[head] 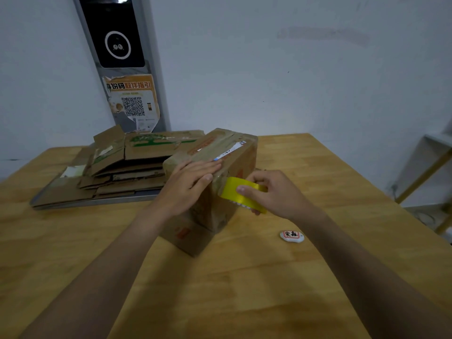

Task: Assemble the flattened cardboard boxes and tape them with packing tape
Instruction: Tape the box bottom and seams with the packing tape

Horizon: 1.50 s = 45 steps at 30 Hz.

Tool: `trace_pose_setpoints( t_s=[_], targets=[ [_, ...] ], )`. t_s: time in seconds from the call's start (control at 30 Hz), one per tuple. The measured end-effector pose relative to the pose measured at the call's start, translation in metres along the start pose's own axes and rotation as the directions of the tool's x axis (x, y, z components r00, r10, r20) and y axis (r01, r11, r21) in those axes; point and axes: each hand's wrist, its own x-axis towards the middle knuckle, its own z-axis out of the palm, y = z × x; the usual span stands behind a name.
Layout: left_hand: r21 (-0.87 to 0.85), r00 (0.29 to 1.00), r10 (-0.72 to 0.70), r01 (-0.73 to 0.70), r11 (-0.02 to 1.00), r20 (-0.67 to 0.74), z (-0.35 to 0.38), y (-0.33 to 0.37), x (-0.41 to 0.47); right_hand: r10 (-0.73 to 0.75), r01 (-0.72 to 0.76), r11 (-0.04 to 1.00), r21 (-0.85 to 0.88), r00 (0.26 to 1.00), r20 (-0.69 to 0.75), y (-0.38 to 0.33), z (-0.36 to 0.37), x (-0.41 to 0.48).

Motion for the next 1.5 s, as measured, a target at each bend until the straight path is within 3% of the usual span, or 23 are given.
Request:
trace_pose_setpoints(
  t_s=[0.13, 0.27, 0.43, 0.53, 0.7, 0.8, 0.87, 1.03, 1.13, 1.23, 1.33, 1.5],
  targets=[
    [0.012, 1.0, -0.01, 0.01, 1.0, -0.012, 0.0, 0.0, 0.0, -0.071, 0.057, 0.964, -0.261, 0.996, -0.045, -0.012, 0.0, 0.007],
    [-0.024, 0.998, -0.028, 0.026, 0.999, -0.053, 0.002, -0.002, -0.003, -0.074, 0.019, 0.856, -0.517, 0.994, -0.085, -0.006, 0.001, 0.008],
    [-0.049, 0.998, -0.018, 0.015, 0.999, -0.066, 0.002, 0.005, 0.003, -0.055, -0.022, 0.827, -0.562, 0.991, -0.12, 0.001, 0.006, 0.013],
    [-0.061, 0.998, -0.025, 0.021, 0.998, -0.062, 0.001, 0.008, 0.001, 0.029, -0.089, 0.829, -0.552, 0.993, -0.117, -0.006, 0.02, 0.028],
    [-0.079, 0.998, -0.062, 0.06, 0.995, -0.026, -0.001, 0.014, 0.001, 0.051, -0.184, 0.758, -0.626, 0.973, -0.225, -0.017, 0.04, 0.047],
    [-0.162, 0.997, -0.077, 0.071, 0.984, -0.031, -0.002, 0.012, 0.0, 0.081, -0.207, 0.736, -0.644, 0.972, -0.221, -0.018, 0.043, 0.048],
    [-0.278, 0.985, -0.124, 0.086, 0.957, -0.12, 0.002, 0.01, -0.006, 0.1, -0.214, 0.75, -0.625, 0.972, -0.213, -0.015, 0.04, 0.046],
    [-0.358, 0.831, -0.377, 0.234, 0.904, -0.409, 0.024, 0.006, -0.037, 0.156, -0.235, 0.751, -0.618, 0.971, -0.18, -0.017, 0.027, 0.049],
    [-0.385, 0.707, -0.638, 0.521, 0.762, -0.305, 0.033, -0.001, -0.045, 0.117, -0.192, 0.698, -0.69, 0.981, -0.154, -0.025, 0.019, 0.061],
    [-0.403, 0.52, -0.85, 0.763, 0.505, -0.082, 0.033, -0.011, -0.052, -0.01, 0.061, 0.724, -0.688, 0.997, 0.078, -0.033, 0.01, 0.078],
    [-0.575, 0.37, -0.928, 0.768, 0.283, 0.037, 0.032, -0.014, -0.056, -0.028, 0.223, 0.778, -0.587, 0.946, 0.323, -0.03, 0.007, 0.089],
    [-0.727, 0.184, -0.981, 0.665, 0.172, -0.064, 0.029, -0.013, -0.056, -0.064, 0.245, 0.809, -0.534, 0.94, 0.334, -0.015, 0.006, 0.091]
  ],
)
